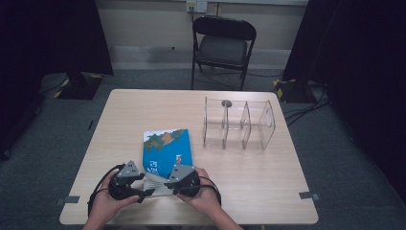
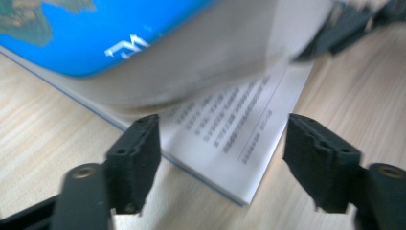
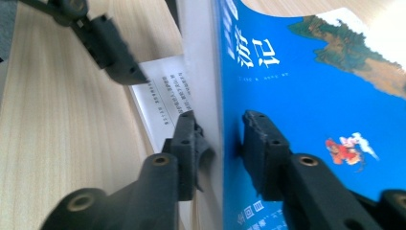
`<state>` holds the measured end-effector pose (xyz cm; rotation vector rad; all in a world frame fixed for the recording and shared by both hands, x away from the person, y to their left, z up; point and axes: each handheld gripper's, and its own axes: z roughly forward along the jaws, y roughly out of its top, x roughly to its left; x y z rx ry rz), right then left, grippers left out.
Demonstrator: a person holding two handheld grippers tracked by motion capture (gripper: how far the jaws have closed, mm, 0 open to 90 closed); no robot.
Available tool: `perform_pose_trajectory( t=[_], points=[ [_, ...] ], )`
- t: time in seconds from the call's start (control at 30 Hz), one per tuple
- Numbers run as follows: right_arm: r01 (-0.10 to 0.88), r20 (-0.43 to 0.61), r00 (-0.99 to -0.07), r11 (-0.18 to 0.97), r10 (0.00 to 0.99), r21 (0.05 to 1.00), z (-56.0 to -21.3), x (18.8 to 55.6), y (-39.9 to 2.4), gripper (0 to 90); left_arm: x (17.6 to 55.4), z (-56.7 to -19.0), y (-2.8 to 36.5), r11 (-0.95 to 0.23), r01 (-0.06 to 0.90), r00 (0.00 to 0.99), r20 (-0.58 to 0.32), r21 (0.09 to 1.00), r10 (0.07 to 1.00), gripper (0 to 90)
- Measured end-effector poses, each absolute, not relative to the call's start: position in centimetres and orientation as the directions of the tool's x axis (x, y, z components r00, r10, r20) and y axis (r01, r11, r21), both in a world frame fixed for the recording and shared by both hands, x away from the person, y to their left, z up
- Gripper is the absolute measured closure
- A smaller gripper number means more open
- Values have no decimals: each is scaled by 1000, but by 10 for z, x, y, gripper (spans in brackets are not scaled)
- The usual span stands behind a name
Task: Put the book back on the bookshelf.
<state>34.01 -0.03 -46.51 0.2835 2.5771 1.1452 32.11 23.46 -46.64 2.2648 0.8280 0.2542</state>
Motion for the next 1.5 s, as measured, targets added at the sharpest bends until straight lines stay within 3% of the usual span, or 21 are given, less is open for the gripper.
perform_pose_trajectory(
  t=[0.23,1.03,1.5],
  points=[
    [88,-174,-931,660,321,746,-457,341,-1,719,317,-470,244,-565,483,793,-61,669,606,213],
    [156,-148,-922,694,357,703,-414,351,8,743,307,-482,249,-581,483,806,-74,655,587,189],
    [185,-123,-920,687,373,703,-406,355,10,745,308,-494,236,-557,495,758,-18,667,652,128]
  ],
)
